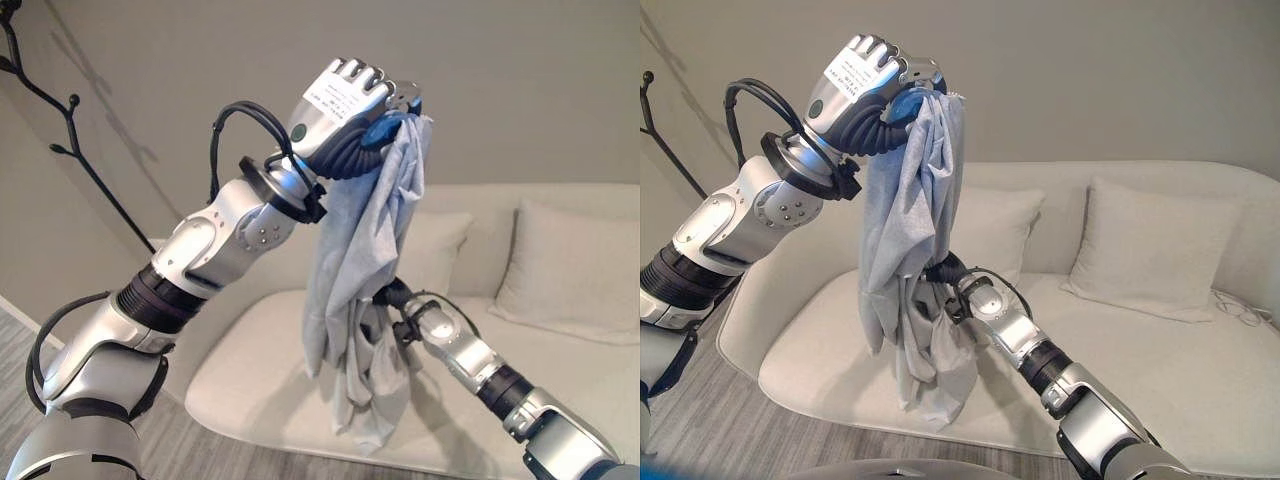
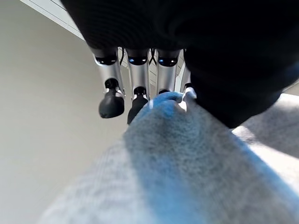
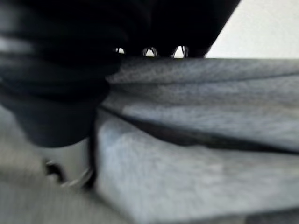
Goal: Hang the clothes on the sofa on the clothes rack.
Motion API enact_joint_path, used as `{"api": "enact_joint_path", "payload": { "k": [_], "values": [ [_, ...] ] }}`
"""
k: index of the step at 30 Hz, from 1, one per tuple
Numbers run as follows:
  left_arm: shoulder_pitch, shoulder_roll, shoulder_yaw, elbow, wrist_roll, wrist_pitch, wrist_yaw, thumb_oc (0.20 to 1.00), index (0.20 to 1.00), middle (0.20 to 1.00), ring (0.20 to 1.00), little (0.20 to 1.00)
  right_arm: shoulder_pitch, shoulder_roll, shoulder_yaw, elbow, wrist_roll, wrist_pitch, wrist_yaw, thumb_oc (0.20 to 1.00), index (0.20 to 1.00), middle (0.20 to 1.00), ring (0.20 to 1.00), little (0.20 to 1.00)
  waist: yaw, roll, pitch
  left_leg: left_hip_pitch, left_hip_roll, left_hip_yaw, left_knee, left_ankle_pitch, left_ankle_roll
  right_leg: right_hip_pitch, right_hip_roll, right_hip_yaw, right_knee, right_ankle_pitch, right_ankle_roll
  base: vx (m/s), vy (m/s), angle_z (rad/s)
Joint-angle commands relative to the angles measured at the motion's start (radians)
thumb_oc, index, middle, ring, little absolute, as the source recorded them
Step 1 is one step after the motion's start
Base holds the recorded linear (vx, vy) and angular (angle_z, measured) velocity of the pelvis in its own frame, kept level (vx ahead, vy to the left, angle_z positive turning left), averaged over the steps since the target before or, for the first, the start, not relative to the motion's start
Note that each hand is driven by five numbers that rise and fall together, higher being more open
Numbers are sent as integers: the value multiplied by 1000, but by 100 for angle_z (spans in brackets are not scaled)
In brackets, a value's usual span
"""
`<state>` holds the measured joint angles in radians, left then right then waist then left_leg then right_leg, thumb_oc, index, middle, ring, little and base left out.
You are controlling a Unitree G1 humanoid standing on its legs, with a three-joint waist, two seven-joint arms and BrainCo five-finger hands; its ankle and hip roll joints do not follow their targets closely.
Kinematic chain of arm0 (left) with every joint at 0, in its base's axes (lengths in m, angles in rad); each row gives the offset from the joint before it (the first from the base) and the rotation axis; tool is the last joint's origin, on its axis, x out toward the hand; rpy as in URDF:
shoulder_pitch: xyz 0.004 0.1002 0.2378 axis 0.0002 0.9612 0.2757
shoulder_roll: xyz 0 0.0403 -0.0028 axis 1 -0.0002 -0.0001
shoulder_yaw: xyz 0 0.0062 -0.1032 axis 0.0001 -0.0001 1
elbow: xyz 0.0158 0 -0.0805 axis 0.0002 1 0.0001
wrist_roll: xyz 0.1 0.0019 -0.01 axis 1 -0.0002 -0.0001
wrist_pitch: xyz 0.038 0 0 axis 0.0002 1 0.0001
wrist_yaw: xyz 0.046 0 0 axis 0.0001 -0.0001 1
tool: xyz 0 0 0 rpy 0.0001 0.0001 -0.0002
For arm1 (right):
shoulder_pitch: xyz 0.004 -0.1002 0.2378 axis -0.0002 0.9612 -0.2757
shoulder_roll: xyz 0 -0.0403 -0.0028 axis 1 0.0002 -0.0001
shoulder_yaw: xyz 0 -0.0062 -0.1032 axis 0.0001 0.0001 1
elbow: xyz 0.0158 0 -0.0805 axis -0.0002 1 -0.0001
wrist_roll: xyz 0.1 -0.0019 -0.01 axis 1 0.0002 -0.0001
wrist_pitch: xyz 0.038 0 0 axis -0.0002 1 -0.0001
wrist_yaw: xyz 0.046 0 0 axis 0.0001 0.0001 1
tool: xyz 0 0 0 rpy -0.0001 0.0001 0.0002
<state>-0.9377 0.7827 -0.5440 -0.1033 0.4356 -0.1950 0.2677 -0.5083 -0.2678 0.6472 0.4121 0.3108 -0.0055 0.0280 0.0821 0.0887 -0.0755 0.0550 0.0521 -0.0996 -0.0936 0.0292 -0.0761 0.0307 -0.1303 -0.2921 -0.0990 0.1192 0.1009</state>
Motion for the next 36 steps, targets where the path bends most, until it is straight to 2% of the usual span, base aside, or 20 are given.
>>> {"api": "enact_joint_path", "payload": {
  "k": [1, 7, 9, 10, 15, 16, 17, 21, 27, 30, 36],
  "values": [
    [-136, 7, 41, 92, -16, 17, 38, 200, 200, 200, 200, 200, -45, 25, 13, 2, -22, -46, 6, 200, 200, 200, 200, 200, 13, -58, -13, -18, -13, 18, 6, -21, -30, 36, -55, 44, 64, -100, 86, 0, 0, 0],
    [-119, 51, 63, 109, -2, 23, 46, 200, 200, 200, 200, 200, 2, -11, -32, -23, -74, -55, -7, 200, 200, 200, 200, 200, 5, -58, -15, -17, -13, 20, 6, -23, -30, 36, -55, 43, 69, -103, 87, 0, 0, 0],
    [-87, 81, 99, 120, 5, 26, 56, 200, 200, 200, 200, 200, 41, -64, -115, -50, -128, -70, -50, 200, 200, 200, 200, 200, -2, -60, -17, -14, -11, 22, 6, -25, -30, 35, -55, 41, 72, -106, 88, 0, 0, 0],
    [-51, 106, 133, 118, 14, 25, 60, 200, 200, 200, 200, 200, 63, -106, -199, -75, -160, -87, -101, 200, 200, 200, 200, 200, -5, -62, -19, -12, -10, 22, 6, -28, -29, 36, -55, 40, 74, -106, 88, 0, 0, 0],
    [19, 152, 189, 113, 26, 20, 68, 200, 200, 200, 200, 200, 74, -186, -358, -168, -213, -112, -209, 200, 200, 200, 200, 200, -13, -62, -25, -7, -7, 25, 6, -32, -28, 34, -52, 45, 78, -110, 88, 0, 0, 0],
    [20, 152, 190, 112, 27, 20, 68, 200, 200, 200, 200, 200, 75, -187, -358, -169, -213, -111, -209, 200, 200, 200, 200, 200, -13, -62, -25, -7, -7, 25, 6, -32, -28, 34, -52, 45, 78, -110, 88, 0, 0, 0],
    [60, 169, 224, 115, 31, 20, 71, 200, 200, 200, 200, 200, 78, -228, -425, -216, -254, -120, -250, 200, 200, 200, 200, 200, -18, -65, -26, -5, -6, 27, 6, -34, -28, 34, -50, 48, 79, -110, 89, 0, 0, 0],
    [185, 199, 333, 99, 39, 15, 73, 200, 200, 200, 200, 200, 82, -306, -558, -300, -314, -129, -320, 200, 200, 200, 200, 200, -21, -73, -34, 0, -1, 33, 6, -39, -28, 32, -44, 56, 81, -115, 87, 2, 6, -3],
    [238, 207, 378, 87, 38, 10, 65, 200, 200, 200, 200, 200, 70, -346, -605, -334, -318, -138, -338, 200, 200, 200, 200, 200, -20, -80, -38, 1, 3, 33, 6, -41, -30, 33, -41, 56, 82, -118, 85, 0, 0, 0],
    [262, 212, 406, 85, 23, 1, 63, 200, 200, 200, 200, 200, 13, -409, -632, -371, -312, -159, -347, 200, 200, 200, 200, 200, -16, -93, -46, 3, 8, 30, 6, -40, -35, 37, -35, 56, 82, -122, 83, 0, 0, 0],
    [261, 213, 421, 98, -5, 0, 72, 200, 200, 200, 200, 200, -76, -471, -609, -391, -298, -174, -336, 200, 200, 200, 200, 200, -4, -103, -52, 12, 17, 24, 6, -40, -43, 49, -27, 50, 82, -132, 80, 5, -37, 2]
  ]
}}
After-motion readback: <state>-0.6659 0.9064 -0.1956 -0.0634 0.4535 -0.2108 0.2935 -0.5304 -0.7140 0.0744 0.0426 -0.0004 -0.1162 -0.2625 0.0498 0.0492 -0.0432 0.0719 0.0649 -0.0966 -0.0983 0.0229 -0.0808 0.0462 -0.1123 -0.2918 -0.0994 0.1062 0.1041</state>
